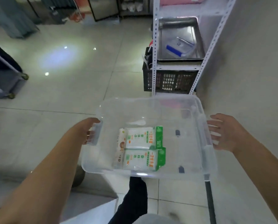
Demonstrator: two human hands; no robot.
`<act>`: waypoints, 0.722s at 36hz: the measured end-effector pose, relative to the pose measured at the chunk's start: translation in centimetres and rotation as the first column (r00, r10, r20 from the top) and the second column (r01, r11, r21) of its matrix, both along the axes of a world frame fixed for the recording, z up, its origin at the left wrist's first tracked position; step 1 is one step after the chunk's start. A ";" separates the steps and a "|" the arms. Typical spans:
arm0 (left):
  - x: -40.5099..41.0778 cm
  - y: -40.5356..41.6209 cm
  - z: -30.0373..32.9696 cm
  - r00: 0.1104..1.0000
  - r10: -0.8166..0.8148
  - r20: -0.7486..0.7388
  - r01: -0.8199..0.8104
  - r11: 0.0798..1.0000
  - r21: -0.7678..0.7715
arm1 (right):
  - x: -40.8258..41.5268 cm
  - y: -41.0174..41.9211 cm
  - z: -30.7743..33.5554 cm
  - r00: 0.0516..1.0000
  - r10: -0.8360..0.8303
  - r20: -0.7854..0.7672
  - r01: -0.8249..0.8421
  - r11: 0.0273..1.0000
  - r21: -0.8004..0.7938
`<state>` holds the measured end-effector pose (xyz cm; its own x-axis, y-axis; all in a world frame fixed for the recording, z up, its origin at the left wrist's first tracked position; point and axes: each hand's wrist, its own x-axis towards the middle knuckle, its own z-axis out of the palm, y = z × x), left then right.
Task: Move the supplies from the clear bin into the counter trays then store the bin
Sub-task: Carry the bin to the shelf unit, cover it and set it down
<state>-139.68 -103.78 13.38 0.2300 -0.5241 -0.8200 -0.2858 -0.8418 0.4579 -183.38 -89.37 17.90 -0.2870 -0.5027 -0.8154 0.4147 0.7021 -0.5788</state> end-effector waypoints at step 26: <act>16.2 -51.3 2.2 0.996 0.091 -0.003 -0.091 0.996 -0.014 | 11.4 -57.3 0.4 0.993 0.090 0.075 -0.078 0.985 -0.156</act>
<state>-123.52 -155.13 15.55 0.2751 -0.5126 -0.8134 -0.2073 -0.8577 0.4705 -171.94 -146.68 18.27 -0.1746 -0.6428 -0.7458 0.4080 0.6421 -0.6490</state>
